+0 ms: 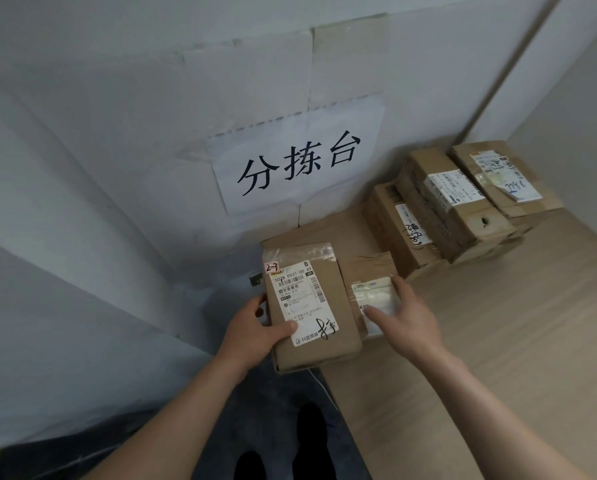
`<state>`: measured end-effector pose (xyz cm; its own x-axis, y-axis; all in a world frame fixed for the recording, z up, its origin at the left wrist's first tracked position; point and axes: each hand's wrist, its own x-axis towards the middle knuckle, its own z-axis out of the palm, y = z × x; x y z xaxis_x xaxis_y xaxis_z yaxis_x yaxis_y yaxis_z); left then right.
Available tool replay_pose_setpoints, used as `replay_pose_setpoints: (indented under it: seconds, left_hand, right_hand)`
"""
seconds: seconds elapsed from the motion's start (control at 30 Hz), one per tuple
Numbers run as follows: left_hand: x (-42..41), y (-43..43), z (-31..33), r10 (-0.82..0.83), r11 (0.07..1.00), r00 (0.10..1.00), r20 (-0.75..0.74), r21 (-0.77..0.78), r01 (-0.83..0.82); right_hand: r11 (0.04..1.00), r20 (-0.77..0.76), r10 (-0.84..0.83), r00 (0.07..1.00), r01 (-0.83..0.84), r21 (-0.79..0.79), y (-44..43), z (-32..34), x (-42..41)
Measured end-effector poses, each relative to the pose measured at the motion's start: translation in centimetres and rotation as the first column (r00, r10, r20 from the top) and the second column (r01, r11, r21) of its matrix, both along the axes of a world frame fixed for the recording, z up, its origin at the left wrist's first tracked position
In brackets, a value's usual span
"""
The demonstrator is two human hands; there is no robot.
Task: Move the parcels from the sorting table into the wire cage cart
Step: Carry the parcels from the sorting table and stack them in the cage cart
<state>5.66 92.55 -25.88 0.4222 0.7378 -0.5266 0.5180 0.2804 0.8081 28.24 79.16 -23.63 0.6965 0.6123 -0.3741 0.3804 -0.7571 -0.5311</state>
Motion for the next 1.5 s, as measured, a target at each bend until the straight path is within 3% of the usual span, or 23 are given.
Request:
replay_pose_setpoints:
  seconds: [0.1, 0.2, 0.43, 0.7, 1.13, 1.5]
  left_hand:
    - [-0.1, 0.0, -0.3, 0.086, 0.982, 0.994, 0.071, -0.174, -0.072]
    - [0.0, 0.0, -0.6, 0.126, 0.951, 0.986, 0.112, -0.296, -0.088]
    - [-0.4, -0.2, -0.7, 0.104, 0.948, 0.983, 0.149, -0.314, -0.053]
    - [-1.8, 0.3, 0.9, 0.127, 0.97, 0.955, 0.268, -0.235, -0.063]
    - [-4.8, -0.8, 6.6, -0.108, 0.993, 0.921, 0.375, 0.076, 0.086]
    - [-7.4, -2.3, 10.9, -0.093, 0.984, 0.883, 0.459, 0.177, 0.012]
  right_hand:
    - [0.978, -0.095, -0.163, 0.982, 0.174, 0.114, 0.1, -0.3, 0.3]
    - [0.91, -0.321, -0.303, 0.897, 0.372, 0.183, 0.1, -1.0, 1.0]
    - [0.832, -0.576, -0.322, 0.751, 0.515, 0.207, -0.4, -1.4, 1.3]
    - [0.824, -0.645, -0.236, 0.727, 0.502, 0.264, -2.0, 0.1, 0.5]
    - [0.725, -0.601, -0.119, 0.791, 0.482, 0.491, -5.4, 6.0, -3.1]
    - [0.647, -0.57, -0.016, 0.822, 0.443, 0.621, -6.6, 9.2, -4.5]
